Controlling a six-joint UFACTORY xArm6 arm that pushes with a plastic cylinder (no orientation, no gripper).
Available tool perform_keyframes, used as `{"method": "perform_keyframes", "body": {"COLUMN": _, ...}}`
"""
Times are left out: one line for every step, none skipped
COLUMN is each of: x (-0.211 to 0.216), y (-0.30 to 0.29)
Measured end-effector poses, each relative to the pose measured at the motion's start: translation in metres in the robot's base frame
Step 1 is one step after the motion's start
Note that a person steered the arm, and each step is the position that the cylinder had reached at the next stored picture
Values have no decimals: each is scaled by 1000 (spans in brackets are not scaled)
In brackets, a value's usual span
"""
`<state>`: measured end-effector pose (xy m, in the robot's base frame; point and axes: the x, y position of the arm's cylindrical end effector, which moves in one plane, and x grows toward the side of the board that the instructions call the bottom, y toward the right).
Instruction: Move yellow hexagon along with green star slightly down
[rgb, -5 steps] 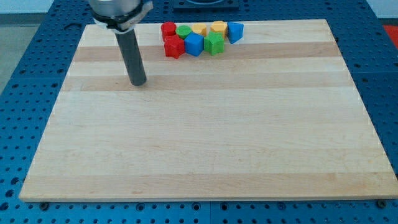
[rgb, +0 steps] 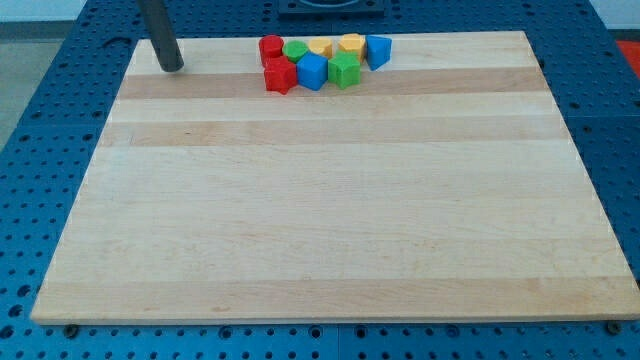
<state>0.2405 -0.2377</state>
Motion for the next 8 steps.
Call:
{"method": "perform_keyframes", "body": {"x": -6, "y": -1}}
{"method": "perform_keyframes", "body": {"x": -6, "y": -2}}
{"method": "perform_keyframes", "body": {"x": -6, "y": -2}}
{"method": "perform_keyframes", "body": {"x": -32, "y": -2}}
{"method": "perform_keyframes", "body": {"x": -47, "y": 5}}
{"method": "perform_keyframes", "body": {"x": -49, "y": 22}}
{"method": "perform_keyframes", "body": {"x": -50, "y": 24}}
{"method": "perform_keyframes", "body": {"x": -48, "y": 45}}
